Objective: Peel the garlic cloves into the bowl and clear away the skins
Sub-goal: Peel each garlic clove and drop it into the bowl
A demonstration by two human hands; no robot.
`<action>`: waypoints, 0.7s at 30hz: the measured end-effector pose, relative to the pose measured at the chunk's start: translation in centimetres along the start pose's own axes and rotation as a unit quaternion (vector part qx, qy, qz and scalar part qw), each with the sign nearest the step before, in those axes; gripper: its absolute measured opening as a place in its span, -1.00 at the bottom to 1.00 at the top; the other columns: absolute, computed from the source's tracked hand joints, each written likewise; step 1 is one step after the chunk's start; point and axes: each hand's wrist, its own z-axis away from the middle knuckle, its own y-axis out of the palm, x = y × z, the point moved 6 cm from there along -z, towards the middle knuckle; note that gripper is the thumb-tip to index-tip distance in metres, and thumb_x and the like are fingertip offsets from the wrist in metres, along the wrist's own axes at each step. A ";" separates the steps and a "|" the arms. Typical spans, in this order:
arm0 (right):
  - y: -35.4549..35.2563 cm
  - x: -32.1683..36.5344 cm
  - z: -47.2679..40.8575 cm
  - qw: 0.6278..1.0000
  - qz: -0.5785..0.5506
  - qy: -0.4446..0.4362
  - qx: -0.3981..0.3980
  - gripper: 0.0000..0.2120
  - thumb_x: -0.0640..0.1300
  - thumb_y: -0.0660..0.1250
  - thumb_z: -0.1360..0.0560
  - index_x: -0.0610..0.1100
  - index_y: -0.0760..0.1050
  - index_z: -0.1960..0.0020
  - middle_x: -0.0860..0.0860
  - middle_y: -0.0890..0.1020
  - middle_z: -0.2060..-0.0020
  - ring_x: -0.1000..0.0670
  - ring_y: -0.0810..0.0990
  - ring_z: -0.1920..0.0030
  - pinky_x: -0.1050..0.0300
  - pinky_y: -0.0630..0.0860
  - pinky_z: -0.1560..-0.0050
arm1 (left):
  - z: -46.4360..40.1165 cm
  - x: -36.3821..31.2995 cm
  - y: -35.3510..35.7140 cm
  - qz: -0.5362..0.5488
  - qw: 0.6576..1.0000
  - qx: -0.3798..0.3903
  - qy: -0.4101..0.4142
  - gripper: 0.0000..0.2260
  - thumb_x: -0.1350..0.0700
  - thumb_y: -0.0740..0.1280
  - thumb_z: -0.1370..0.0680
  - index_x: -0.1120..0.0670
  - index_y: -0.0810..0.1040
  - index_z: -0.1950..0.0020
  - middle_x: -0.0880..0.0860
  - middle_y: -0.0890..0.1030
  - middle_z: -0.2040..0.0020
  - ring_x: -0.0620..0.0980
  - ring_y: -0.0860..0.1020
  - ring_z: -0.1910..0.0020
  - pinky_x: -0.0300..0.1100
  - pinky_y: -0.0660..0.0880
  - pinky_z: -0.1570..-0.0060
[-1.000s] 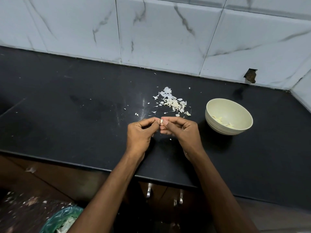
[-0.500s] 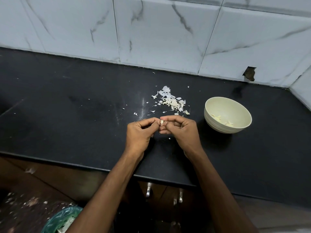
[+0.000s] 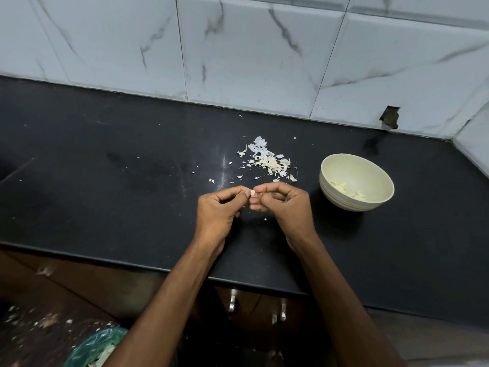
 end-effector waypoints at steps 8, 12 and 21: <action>-0.2 -0.2 0.1 1.000 -0.013 0.024 0.003 -0.90 -0.39 0.46 -0.52 -0.35 0.66 -0.04 -0.24 0.75 0.14 -0.05 0.74 0.17 0.14 0.70 0.03 | 0.1 -0.1 0.2 -0.006 1.000 0.006 0.009 -0.77 0.27 0.48 -0.54 -0.04 0.79 0.18 0.14 0.65 0.25 0.08 0.39 0.25 -0.15 0.33 0.30; -0.1 -0.3 -0.1 1.000 0.001 0.023 -0.002 -0.91 -0.42 0.47 -0.51 -0.31 0.67 0.01 -0.20 0.75 0.18 -0.03 0.73 0.21 0.18 0.69 0.09 | 0.0 0.1 0.2 -0.010 1.000 0.006 0.007 -0.79 0.27 0.49 -0.54 -0.03 0.79 0.17 0.13 0.68 0.25 0.08 0.40 0.23 -0.17 0.32 0.32; 0.1 -0.2 0.1 1.000 0.000 0.010 -0.001 -0.84 -0.48 0.38 -0.52 -0.30 0.69 0.01 -0.23 0.75 0.16 -0.07 0.76 0.15 0.12 0.71 0.01 | -0.3 0.5 -0.1 -0.007 1.000 -0.001 0.011 -0.82 0.26 0.49 -0.54 -0.01 0.79 0.15 0.14 0.66 0.23 0.08 0.41 0.20 -0.14 0.30 0.29</action>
